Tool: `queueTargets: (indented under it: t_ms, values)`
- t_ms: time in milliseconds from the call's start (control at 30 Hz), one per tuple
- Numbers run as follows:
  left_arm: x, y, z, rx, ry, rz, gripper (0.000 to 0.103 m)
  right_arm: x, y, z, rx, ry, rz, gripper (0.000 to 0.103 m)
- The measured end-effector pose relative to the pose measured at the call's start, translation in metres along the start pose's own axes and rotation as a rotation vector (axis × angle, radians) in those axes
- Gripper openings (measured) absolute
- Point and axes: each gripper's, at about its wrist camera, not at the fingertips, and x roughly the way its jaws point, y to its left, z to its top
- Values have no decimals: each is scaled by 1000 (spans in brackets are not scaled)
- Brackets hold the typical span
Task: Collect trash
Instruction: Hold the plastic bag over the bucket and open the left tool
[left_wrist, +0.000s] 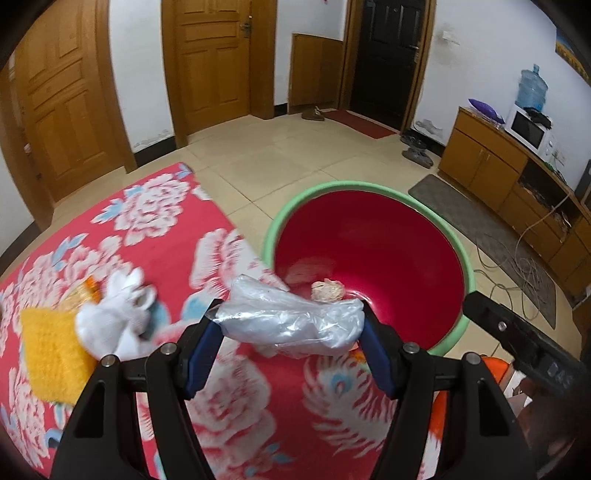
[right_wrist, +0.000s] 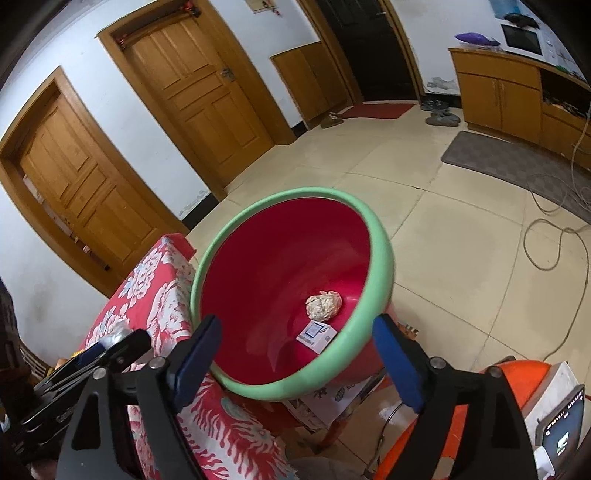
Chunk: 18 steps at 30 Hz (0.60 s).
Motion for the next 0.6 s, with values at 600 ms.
queueTargets:
  t_ms: [600]
  values:
    - [18,-25,21,13,-15,-77,76,-14,-38,4,112,-48,-33,92]
